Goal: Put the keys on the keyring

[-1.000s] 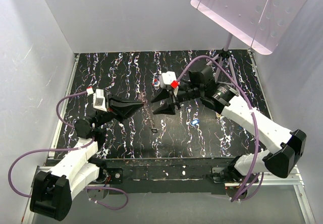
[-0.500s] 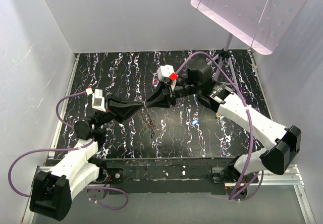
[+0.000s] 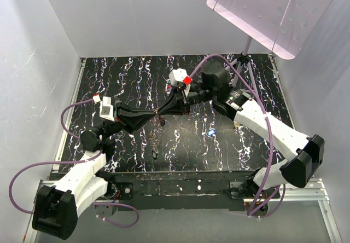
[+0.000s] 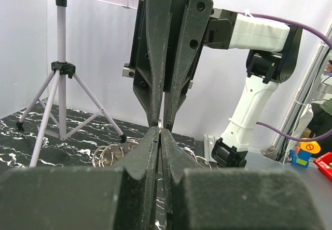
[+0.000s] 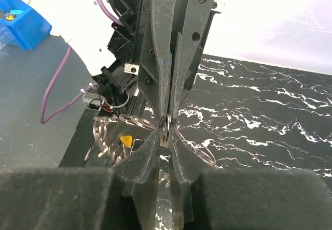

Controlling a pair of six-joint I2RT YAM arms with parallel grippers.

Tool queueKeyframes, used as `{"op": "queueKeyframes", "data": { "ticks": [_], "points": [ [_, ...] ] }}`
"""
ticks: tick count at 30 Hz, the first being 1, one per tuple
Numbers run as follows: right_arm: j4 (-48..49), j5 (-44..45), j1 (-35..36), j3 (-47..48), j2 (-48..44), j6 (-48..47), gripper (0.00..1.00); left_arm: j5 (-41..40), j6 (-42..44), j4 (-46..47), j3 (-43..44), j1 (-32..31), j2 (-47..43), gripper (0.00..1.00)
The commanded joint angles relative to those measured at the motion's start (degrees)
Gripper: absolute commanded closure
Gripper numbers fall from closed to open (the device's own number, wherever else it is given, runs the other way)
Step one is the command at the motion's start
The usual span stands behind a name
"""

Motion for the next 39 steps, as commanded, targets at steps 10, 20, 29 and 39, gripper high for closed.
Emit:
{"op": "queueKeyframes", "data": {
  "ticks": [10, 20, 29, 39],
  "points": [
    [-0.4, -1.1, 0.7, 3.8, 1.3, 0.5, 0.8, -2.0, -0.4, 13.2, 0.8, 0.4, -1.3, 1.0],
    [-6.3, -0.5, 0.9, 7.0, 2.2, -1.7, 0.99, -1.5, -0.1, 11.5, 0.5, 0.4, -1.5, 1.0],
    [-46.7, 5.8, 0.9, 26.0, 8.6, -22.7, 0.99, 14.9, 15.1, -32.9, 11.9, 1.0, -6.6, 0.4],
    [-68.5, 12.2, 1.0, 42.4, 17.5, -31.6, 0.99, 15.9, 34.7, -68.3, 24.3, 0.4, -1.9, 0.39]
  ]
}}
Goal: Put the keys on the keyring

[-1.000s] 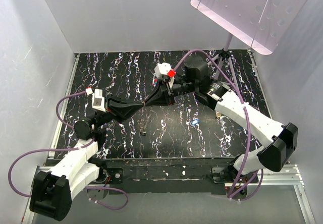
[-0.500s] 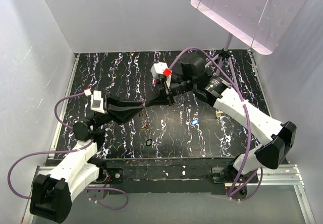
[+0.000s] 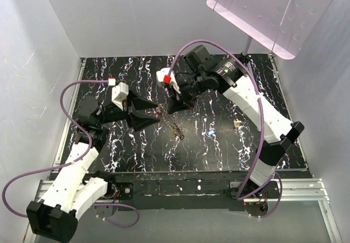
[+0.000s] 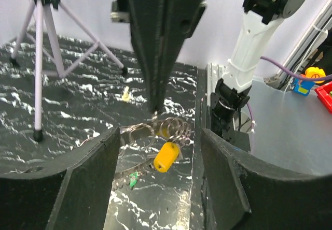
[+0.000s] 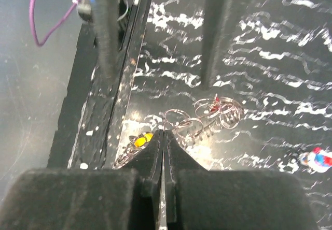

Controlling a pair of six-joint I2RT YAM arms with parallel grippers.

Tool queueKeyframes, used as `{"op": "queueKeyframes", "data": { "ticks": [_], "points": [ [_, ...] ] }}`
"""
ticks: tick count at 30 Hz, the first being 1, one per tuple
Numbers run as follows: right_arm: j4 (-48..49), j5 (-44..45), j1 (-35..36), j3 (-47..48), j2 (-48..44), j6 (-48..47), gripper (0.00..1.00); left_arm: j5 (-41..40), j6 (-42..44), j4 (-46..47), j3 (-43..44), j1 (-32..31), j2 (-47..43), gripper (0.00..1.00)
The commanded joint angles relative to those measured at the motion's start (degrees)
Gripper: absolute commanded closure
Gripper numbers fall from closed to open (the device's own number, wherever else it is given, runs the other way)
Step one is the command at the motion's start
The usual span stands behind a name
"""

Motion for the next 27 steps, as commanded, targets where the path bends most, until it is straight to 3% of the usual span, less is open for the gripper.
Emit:
{"op": "queueKeyframes", "data": {
  "ticks": [1, 16, 27],
  "points": [
    [-8.1, 1.8, 0.4, 2.1, -0.2, -4.4, 0.99, 1.0, 6.9, -12.0, 2.3, -0.5, 1.9, 0.41],
    [-6.2, 1.7, 0.4, 2.4, 1.2, -0.6, 0.99, -1.1, 1.7, -1.0, 1.5, -7.3, 7.4, 0.56],
    [-5.7, 1.1, 0.4, 2.7, 1.3, 0.5, 0.99, -5.0, 9.0, -8.8, 2.6, -9.8, 8.3, 0.66]
  ]
}}
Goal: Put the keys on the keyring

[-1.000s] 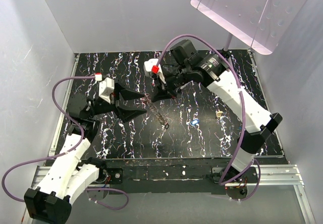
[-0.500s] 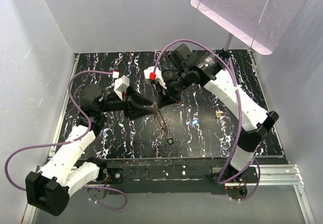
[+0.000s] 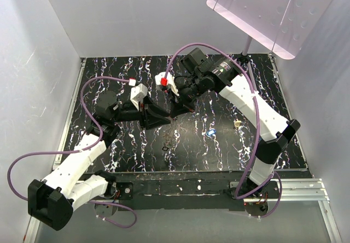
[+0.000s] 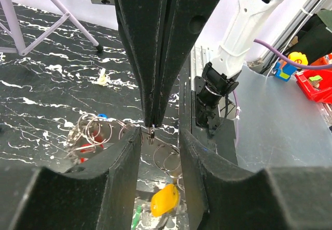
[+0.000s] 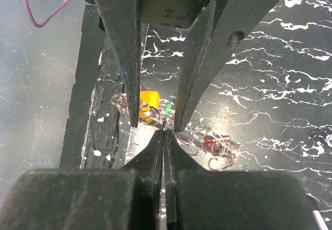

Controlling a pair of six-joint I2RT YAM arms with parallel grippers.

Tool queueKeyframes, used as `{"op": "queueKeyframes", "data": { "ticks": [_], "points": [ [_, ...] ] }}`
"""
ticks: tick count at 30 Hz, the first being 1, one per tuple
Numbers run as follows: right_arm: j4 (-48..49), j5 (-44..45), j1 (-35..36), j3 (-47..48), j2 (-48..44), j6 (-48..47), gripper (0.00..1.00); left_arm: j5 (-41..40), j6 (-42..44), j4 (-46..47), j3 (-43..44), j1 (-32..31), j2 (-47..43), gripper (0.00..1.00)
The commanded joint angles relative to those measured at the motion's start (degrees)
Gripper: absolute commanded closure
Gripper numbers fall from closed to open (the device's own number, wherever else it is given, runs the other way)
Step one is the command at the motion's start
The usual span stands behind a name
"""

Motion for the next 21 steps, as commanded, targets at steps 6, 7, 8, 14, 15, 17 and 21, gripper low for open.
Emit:
{"op": "queueKeyframes", "data": {
  "ticks": [6, 7, 8, 14, 15, 17, 21],
  "points": [
    [1.4, -2.0, 0.4, 2.8, -0.6, 1.7, 0.99, -2.6, 4.1, -3.2, 1.8, -1.3, -0.1, 0.73],
    [1.6, -2.2, 0.4, 2.7, -0.6, 1.8, 0.99, -2.7, 4.1, -3.0, 1.7, -1.3, -0.2, 0.74],
    [1.6, -2.1, 0.4, 2.7, -0.6, 1.9, 0.99, -2.7, 4.0, -2.9, 1.7, -1.4, -0.2, 0.77],
    [1.7, -2.3, 0.4, 2.5, -0.6, 2.4, 0.99, -2.3, 3.9, -2.1, 1.5, -1.6, -0.1, 0.82],
    [1.8, -2.4, 0.4, 2.6, -0.6, 2.4, 0.99, -2.2, 3.8, -1.9, 1.5, -1.7, -0.1, 0.87],
    [1.8, -2.4, 0.4, 2.6, -0.6, 2.6, 0.99, -1.8, 3.9, -1.7, 1.4, -1.7, 0.0, 0.93],
    [1.9, -2.4, 0.4, 2.4, -0.7, 2.9, 0.99, -1.4, 4.3, -1.7, 1.0, -1.7, -0.4, 1.0]
  ]
}}
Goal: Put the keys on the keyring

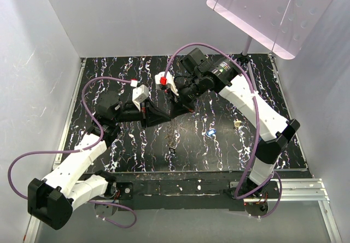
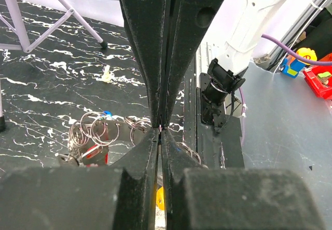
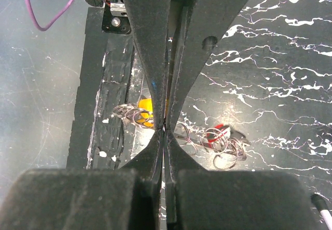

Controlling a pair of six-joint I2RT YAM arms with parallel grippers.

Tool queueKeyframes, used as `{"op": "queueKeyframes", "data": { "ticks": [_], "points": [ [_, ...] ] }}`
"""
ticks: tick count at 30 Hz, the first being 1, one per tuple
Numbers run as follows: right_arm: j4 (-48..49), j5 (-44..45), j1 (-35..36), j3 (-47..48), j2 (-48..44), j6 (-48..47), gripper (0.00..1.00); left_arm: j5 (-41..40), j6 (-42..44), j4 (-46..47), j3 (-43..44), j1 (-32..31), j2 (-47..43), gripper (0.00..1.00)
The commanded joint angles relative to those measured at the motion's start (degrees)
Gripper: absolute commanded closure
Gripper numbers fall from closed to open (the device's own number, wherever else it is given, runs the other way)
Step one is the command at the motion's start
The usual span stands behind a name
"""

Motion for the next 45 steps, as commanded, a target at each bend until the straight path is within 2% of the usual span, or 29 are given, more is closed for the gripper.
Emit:
{"op": "queueKeyframes", "data": {
  "ticks": [1, 5, 6, 8, 9, 11, 20, 23, 24, 27, 29, 31, 34, 37, 40, 43, 45],
  "points": [
    [2.0, -2.4, 0.2, 2.4, -0.8, 0.9, 0.99, 0.2, 1.1, 0.6, 0.9, -0.5, -0.8, 1.0],
    [2.6, -2.3, 0.2, 2.3, -1.2, 1.3, 0.99, 0.0, 2.6, -0.4, 0.4, -0.5, -2.2, 1.0],
    [3.0, -2.3, 0.2, 2.4, -1.4, 1.5, 0.95, -0.3, 3.2, -0.5, 0.3, -0.5, -2.5, 1.0],
    [4.0, -1.7, 0.1, 2.0, -2.1, 2.4, 0.73, -0.8, 4.1, -1.0, -0.2, -0.5, -3.6, 1.0],
    [4.7, -1.5, -0.1, 1.6, -2.6, 2.8, 0.58, -0.9, 4.7, -1.1, -0.5, -0.5, -4.1, 1.0],
    [5.7, -1.5, -0.5, 1.2, -3.7, 3.2, 0.47, -1.3, 5.8, -1.2, -1.2, -0.5, -5.3, 1.0],
    [11.5, -4.5, -2.7, -6.0, -10.8, 3.4, 0.45, -1.9, 11.9, 1.9, -5.2, -0.4, -11.8, 1.0],
    [17.9, -8.8, -4.3, -16.1, -15.8, 2.6, 0.44, -2.8, 14.4, 2.8, -6.4, -0.4, -13.7, 1.0],
    [29.9, -12.5, -5.6, -27.3, -22.0, 1.2, 0.41, -2.9, 16.0, 3.0, -6.9, -0.5, -15.0, 1.0],
    [43.1, -11.9, -5.8, -42.5, -31.1, -1.6, 0.23, -0.4, 16.6, 5.1, -7.6, -0.4, -15.7, 1.0],
    [48.5, -10.7, -5.8, -49.7, -35.6, -3.4, 0.13, 0.9, 15.3, 8.0, -8.3, -0.4, -15.8, 1.0],
    [51.5, -9.5, -5.8, -53.7, -38.4, -2.9, 0.09, 1.8, 13.0, 13.1, -9.6, -0.4, -16.0, 1.0],
    [50.9, -8.9, -5.8, -55.0, -39.2, -0.9, 0.1, 2.5, 6.9, 21.1, -11.2, -0.4, -15.3, 1.0],
    [49.4, -8.2, -5.9, -56.1, -40.1, 0.8, 0.13, 3.5, 4.8, 22.9, -10.9, -0.5, -14.1, 1.0],
    [49.6, -5.8, -5.9, -57.9, -41.4, 3.6, 0.14, 2.9, 6.9, 18.0, -10.1, -0.3, -14.2, 1.0],
    [50.2, 0.0, -7.5, -60.1, -42.4, 10.8, 0.11, 0.1, 14.0, 4.3, -6.9, 0.0, -14.7, 1.0],
    [49.2, 2.0, -11.1, -61.9, -42.4, 16.2, 0.1, -1.6, 17.7, -3.3, -5.0, 0.4, -14.7, 1.0]
  ]
}}
